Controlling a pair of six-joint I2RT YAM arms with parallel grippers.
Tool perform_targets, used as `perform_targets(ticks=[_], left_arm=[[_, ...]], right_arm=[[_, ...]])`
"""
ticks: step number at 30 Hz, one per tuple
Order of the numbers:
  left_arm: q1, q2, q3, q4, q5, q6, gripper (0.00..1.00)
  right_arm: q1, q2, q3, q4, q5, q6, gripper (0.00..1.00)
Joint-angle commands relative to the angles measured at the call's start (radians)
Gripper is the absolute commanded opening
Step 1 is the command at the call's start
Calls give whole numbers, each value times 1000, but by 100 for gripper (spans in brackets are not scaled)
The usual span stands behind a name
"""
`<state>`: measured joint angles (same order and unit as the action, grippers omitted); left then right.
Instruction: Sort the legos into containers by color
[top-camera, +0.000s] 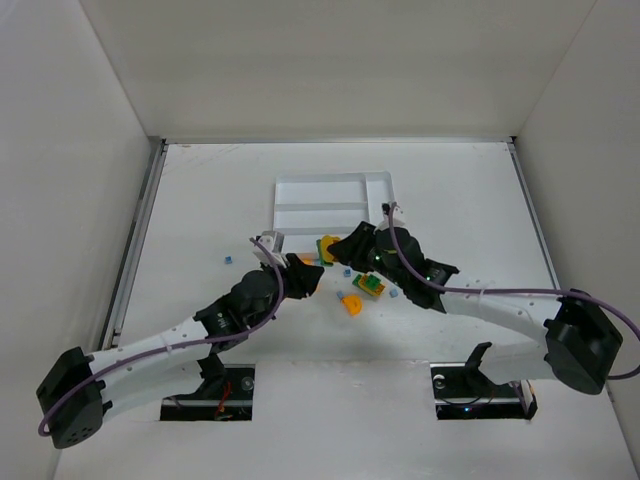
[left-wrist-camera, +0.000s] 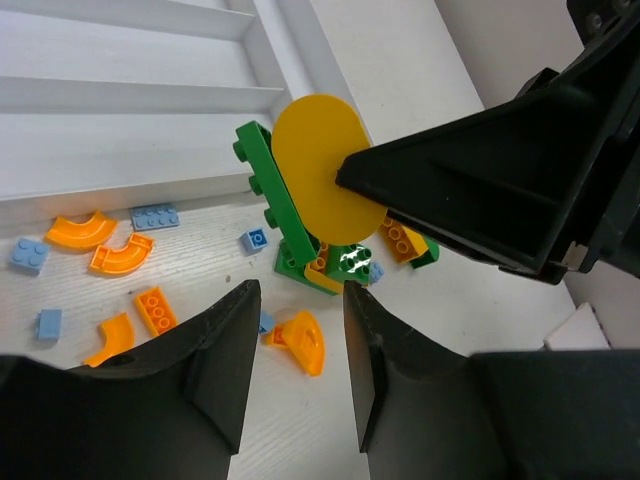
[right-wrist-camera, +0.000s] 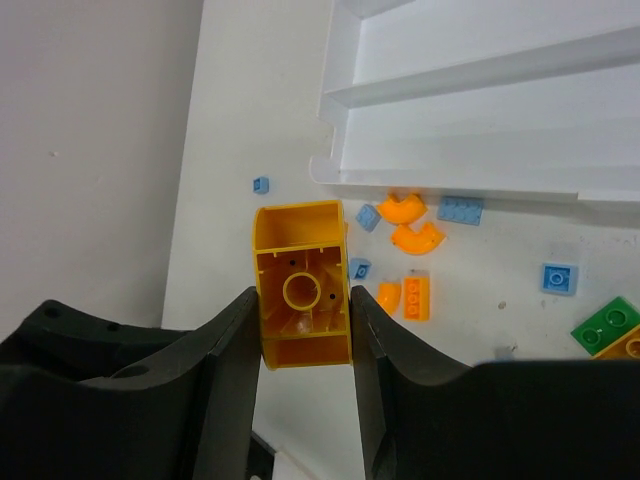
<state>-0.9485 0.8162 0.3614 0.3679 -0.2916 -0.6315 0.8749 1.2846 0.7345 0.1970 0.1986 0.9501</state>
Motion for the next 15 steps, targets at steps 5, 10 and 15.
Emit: perform_targets(ticks=[5, 10, 15], left_arm=[[-19, 54, 57, 111, -50, 67, 35], [-8, 32, 27, 184, -53, -11, 44], [44, -28, -71, 339, -96, -294, 58]], right_arm=[[-35, -19, -7, 127, -51, 81, 19], [-72, -31, -56, 205, -105, 148, 19], [-124, -16, -86, 304, -189, 239, 18]])
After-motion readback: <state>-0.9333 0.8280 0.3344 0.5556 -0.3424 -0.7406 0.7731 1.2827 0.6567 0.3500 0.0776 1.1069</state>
